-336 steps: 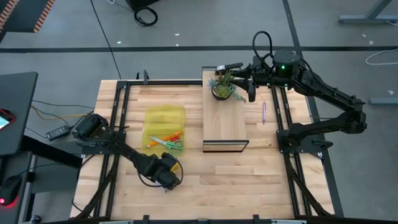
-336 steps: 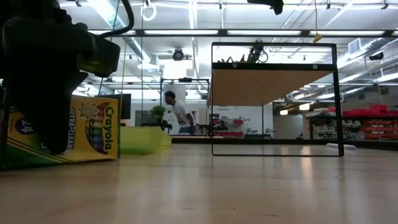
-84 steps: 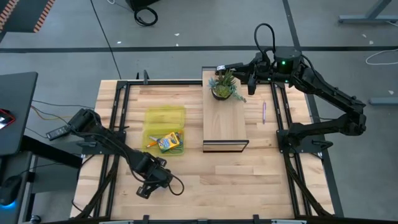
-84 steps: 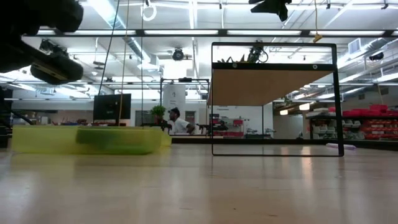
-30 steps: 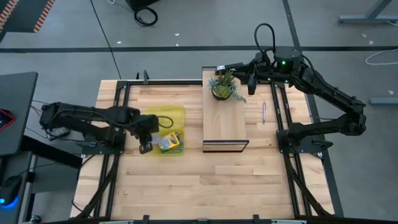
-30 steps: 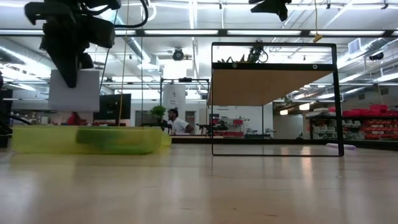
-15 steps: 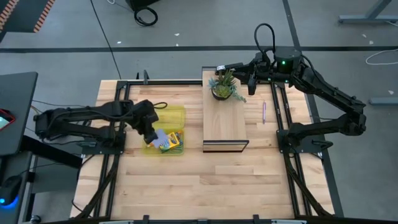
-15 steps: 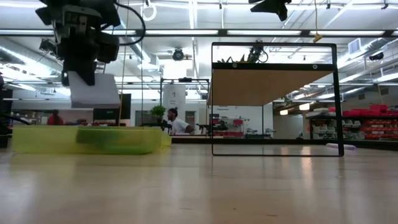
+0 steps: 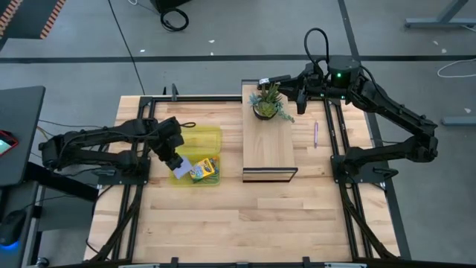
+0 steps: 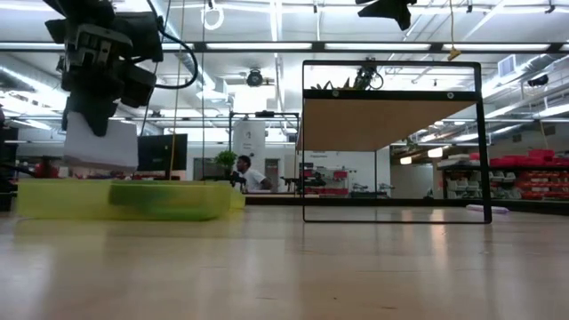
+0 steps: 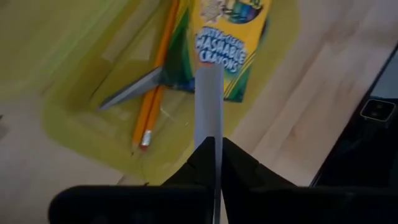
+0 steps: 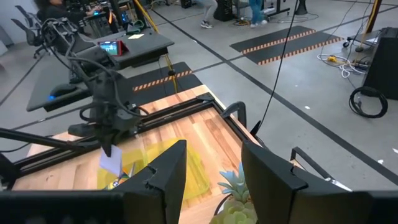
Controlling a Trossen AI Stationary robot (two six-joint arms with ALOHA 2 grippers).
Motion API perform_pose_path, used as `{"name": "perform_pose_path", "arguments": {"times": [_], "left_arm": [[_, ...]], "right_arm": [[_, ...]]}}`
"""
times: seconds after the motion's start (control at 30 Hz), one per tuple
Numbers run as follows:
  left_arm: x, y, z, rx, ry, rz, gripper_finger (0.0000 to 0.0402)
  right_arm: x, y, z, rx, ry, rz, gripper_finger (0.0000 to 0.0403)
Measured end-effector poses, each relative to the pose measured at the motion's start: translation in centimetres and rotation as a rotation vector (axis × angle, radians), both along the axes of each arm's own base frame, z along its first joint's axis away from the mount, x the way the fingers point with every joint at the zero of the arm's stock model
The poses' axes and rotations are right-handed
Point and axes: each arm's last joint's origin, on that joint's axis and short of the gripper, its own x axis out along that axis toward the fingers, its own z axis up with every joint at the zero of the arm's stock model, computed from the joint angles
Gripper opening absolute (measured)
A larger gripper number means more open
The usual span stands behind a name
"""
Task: Pack school essentials
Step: Put the white sticky note into the yellow supply box
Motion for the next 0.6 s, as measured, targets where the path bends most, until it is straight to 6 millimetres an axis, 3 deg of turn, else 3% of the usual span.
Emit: {"name": "perform_pose_path", "arguments": {"times": [0.33, 0.6], "left_arm": [[-1.3, 0.3, -0.3, -0.042, 0.085, -0.021, 0.0014], [-0.7, -0.3, -0.4, -0.011, 0.072, -0.089, 0.001]], "right_arm": [[0.0, 0.0, 0.0, -0.003, 0.001, 0.001, 0.016], [0.0, 0.0, 0.0, -0.003, 0.0, 0.001, 0.016]]}}
